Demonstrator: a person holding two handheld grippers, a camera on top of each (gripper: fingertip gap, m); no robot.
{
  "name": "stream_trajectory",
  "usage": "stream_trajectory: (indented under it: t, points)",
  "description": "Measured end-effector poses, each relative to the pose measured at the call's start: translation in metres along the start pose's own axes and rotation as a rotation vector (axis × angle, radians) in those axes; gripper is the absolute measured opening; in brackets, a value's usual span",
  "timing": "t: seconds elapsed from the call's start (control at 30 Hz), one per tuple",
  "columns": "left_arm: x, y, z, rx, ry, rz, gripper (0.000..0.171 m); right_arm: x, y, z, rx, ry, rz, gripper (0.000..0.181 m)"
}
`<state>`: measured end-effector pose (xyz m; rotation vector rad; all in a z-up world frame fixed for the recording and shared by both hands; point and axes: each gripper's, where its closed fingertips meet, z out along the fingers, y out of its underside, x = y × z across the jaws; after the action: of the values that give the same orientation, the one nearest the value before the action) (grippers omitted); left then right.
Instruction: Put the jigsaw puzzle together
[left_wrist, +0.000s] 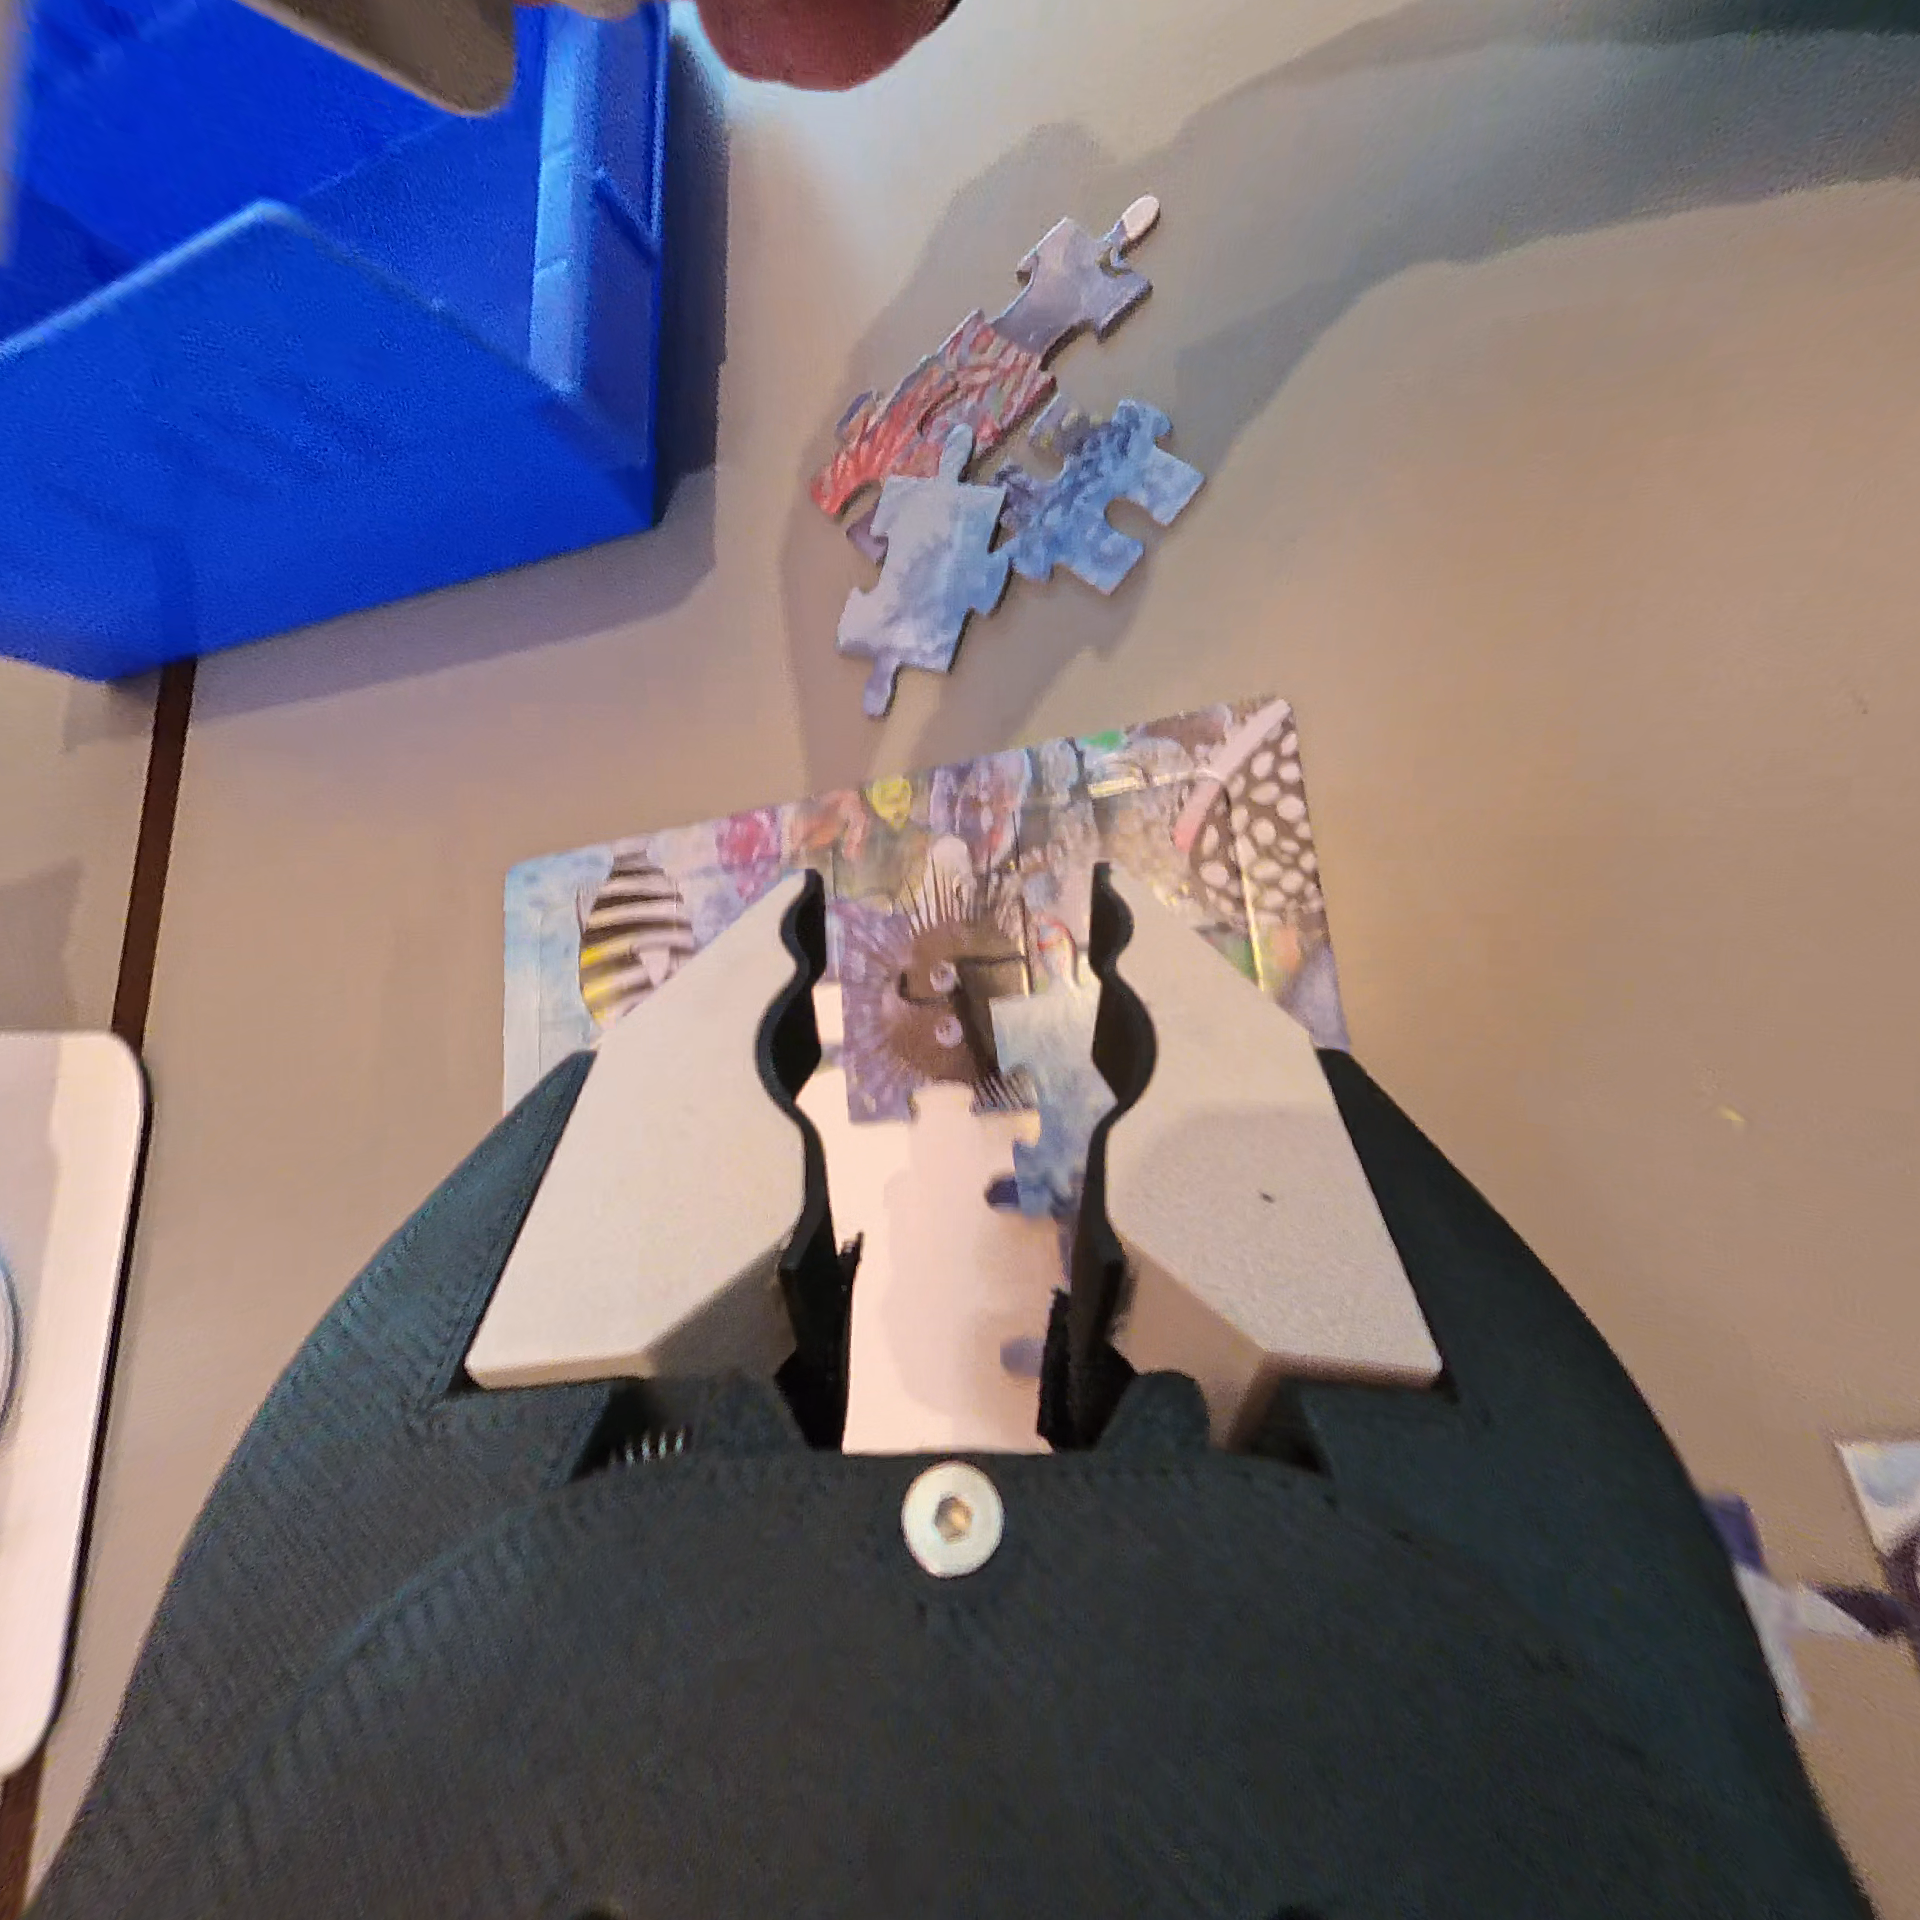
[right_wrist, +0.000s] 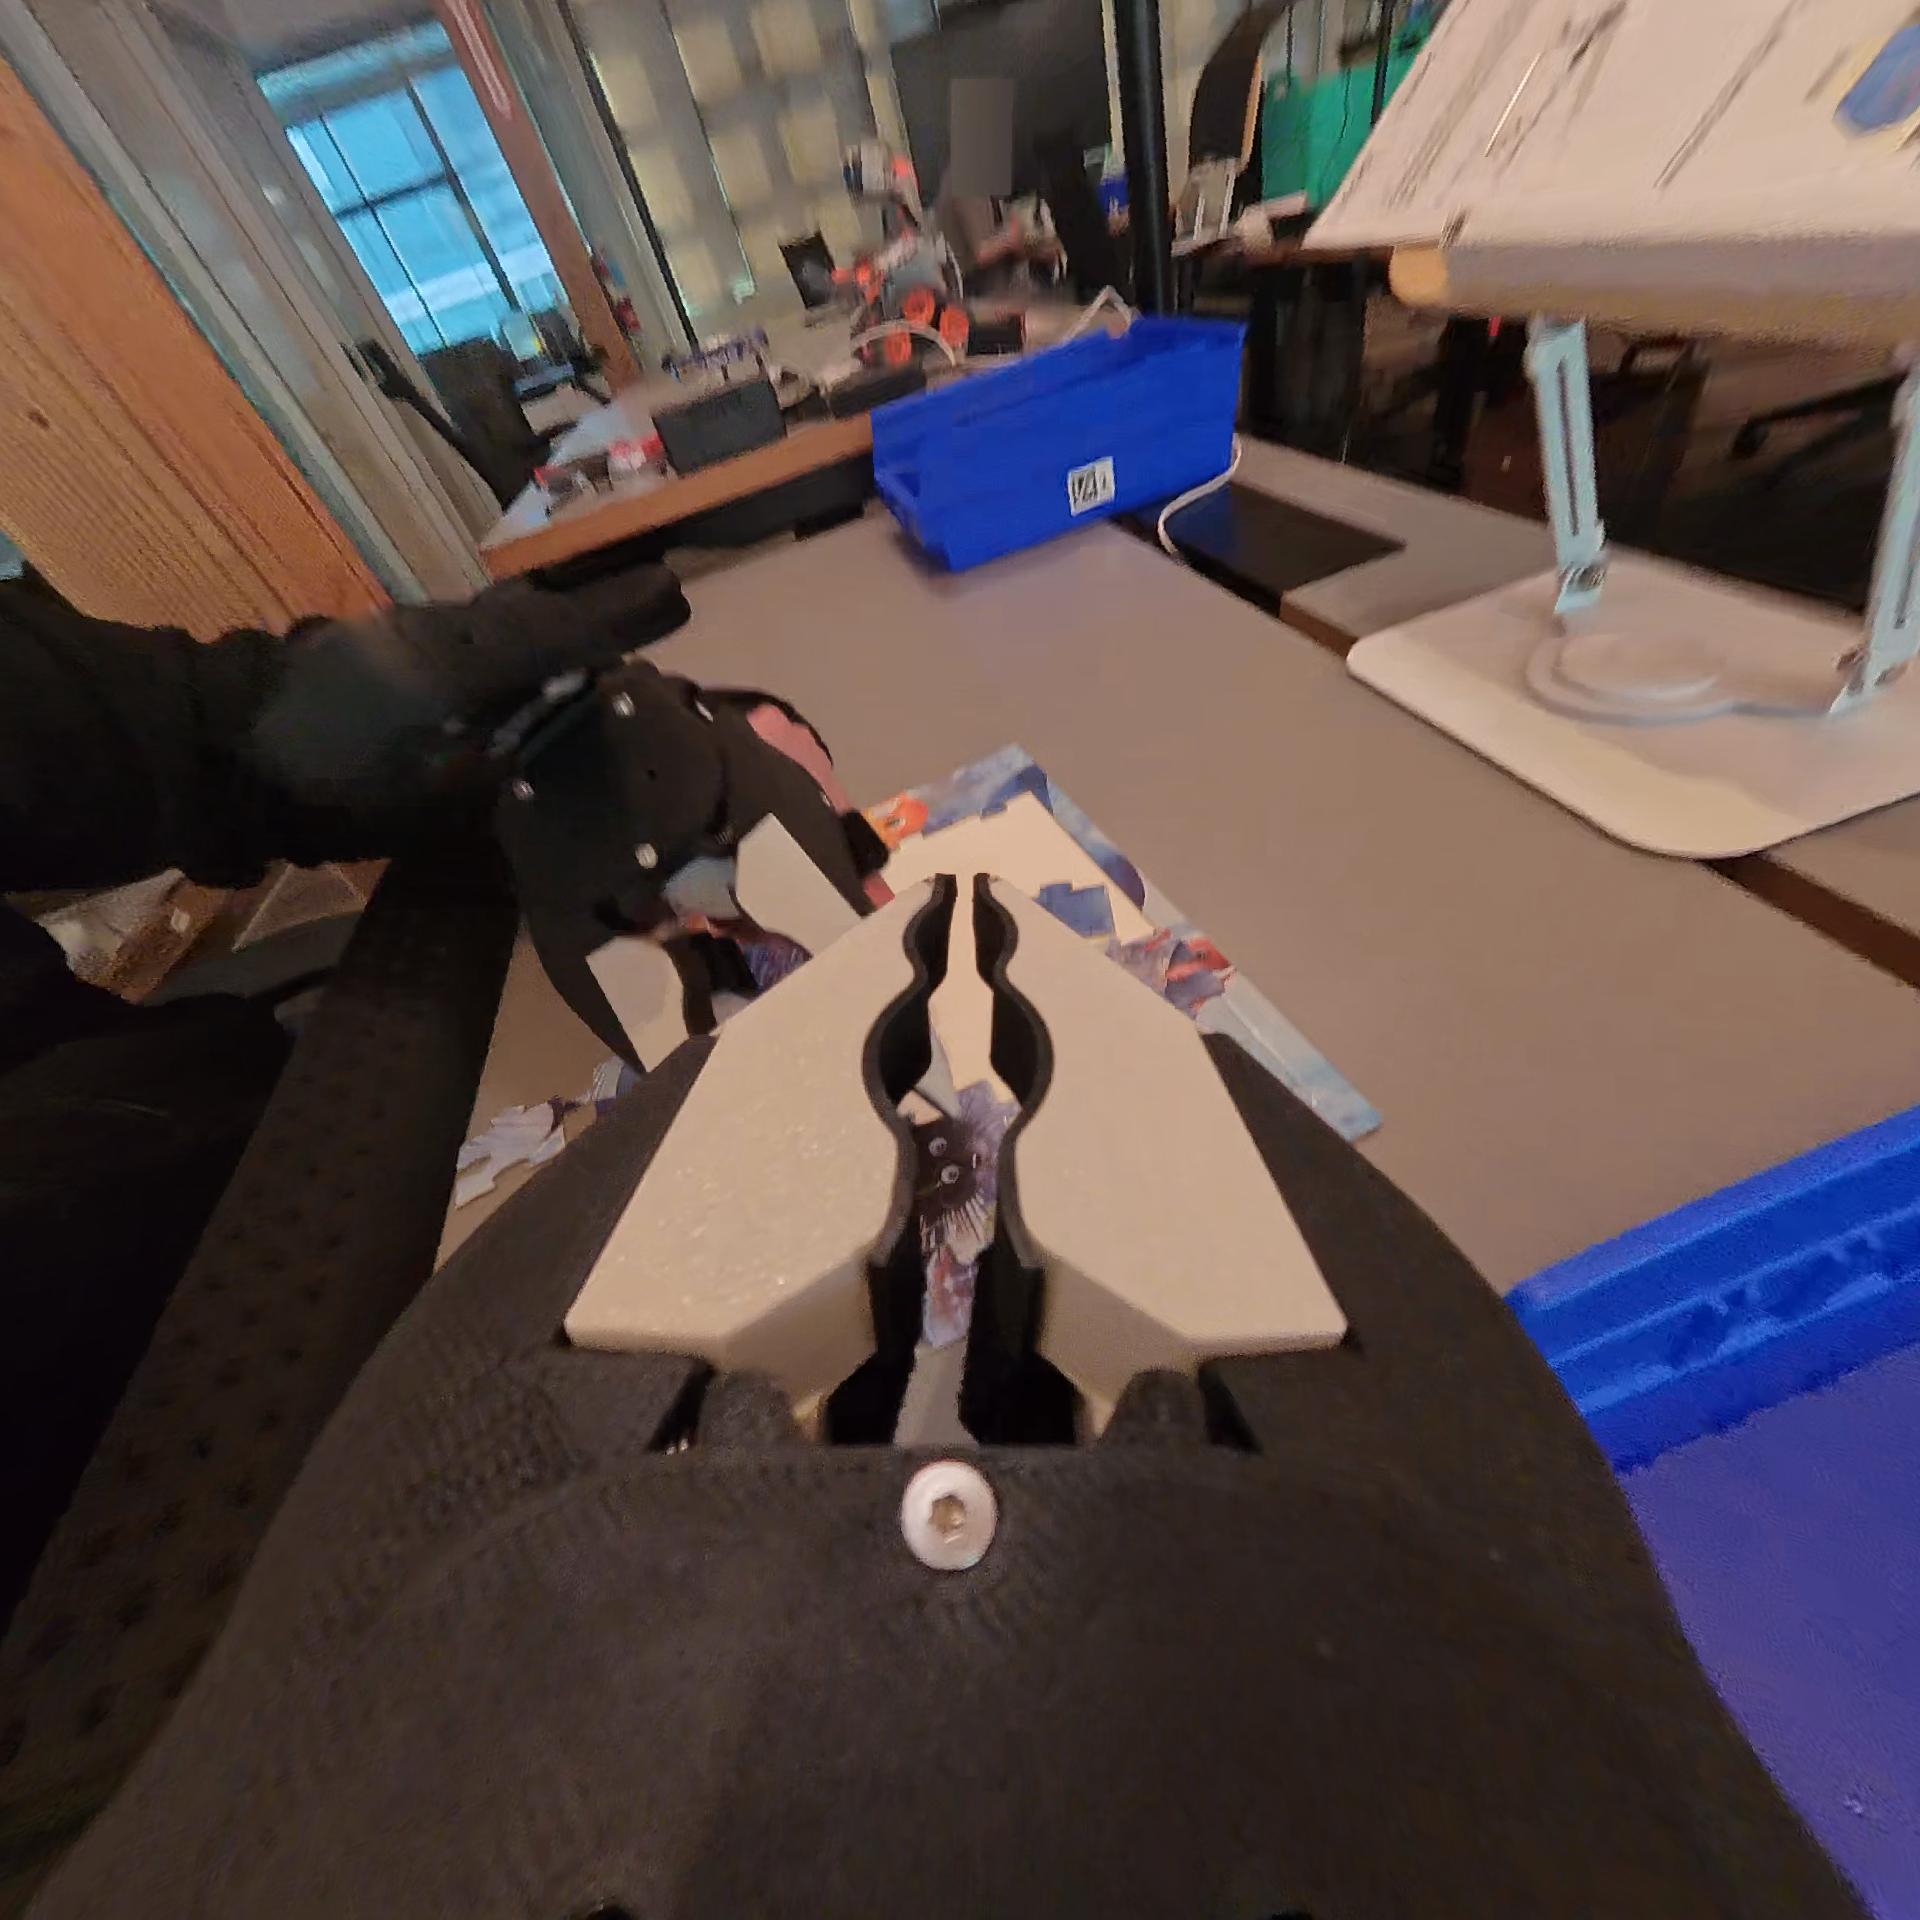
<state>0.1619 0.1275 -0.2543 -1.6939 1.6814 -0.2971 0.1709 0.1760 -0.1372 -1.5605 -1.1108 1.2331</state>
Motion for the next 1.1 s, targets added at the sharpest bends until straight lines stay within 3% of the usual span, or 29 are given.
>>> stream_trajectory:
  t: [0.2, 0.43, 0.53, 0.67, 0.97, 1.1]
  points:
    - [-0.007, -0.028, 0.036, 0.04, 0.099, 0.03, 0.051, 0.002, -0.018, -0.016, 0.119, 0.008, -0.012, 0.0]
    - [-0.018, -0.026, 0.074, -0.027, 0.17, 0.049, 0.048, 0.001, -0.015, -0.011, 0.104, 0.0, -0.013, 0.001]
    - [-0.016, -0.031, 0.078, -0.008, 0.22, 0.04, 0.044, 0.001, -0.016, -0.011, 0.102, 0.004, -0.018, 0.0]
    - [-0.01, -0.032, 0.08, -0.006, 0.267, 0.027, 0.02, 0.005, -0.016, -0.014, 0.111, 0.019, -0.01, 0.0]
    - [-0.009, -0.03, 0.078, -0.007, 0.252, 0.034, 0.009, 0.013, -0.027, -0.027, 0.17, 0.072, -0.006, 0.0]
    - [-0.029, -0.024, 0.081, -0.042, 0.16, 0.003, 0.009, 0.014, -0.031, -0.032, 0.194, 0.082, -0.008, 0.0]
